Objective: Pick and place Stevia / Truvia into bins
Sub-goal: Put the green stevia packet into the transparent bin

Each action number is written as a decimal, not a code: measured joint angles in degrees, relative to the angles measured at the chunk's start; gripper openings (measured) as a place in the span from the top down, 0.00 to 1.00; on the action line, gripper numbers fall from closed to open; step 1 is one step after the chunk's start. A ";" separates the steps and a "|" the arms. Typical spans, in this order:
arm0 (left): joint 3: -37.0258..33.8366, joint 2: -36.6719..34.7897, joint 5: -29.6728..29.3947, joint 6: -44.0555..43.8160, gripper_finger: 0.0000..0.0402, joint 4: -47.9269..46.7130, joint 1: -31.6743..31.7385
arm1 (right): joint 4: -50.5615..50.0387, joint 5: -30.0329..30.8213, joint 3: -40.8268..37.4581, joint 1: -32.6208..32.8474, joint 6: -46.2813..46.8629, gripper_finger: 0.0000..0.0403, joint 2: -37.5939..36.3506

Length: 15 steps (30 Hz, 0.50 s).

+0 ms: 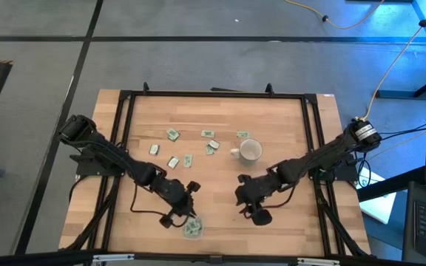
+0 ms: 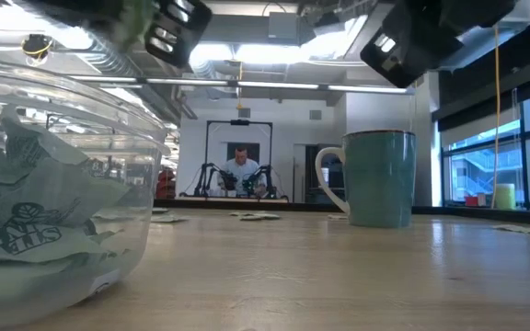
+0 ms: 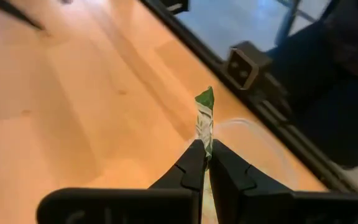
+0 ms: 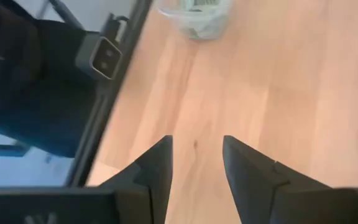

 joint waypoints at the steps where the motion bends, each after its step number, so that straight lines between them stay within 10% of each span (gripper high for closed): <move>1: 0.00 0.00 0.17 0.47 0.98 -0.11 -0.50 | -0.10 1.13 0.00 0.25 -0.02 0.64 0.00; 15: 0.28 0.30 -12.45 1.29 0.98 -2.49 -6.86 | -0.21 3.74 0.00 0.27 0.07 0.64 0.02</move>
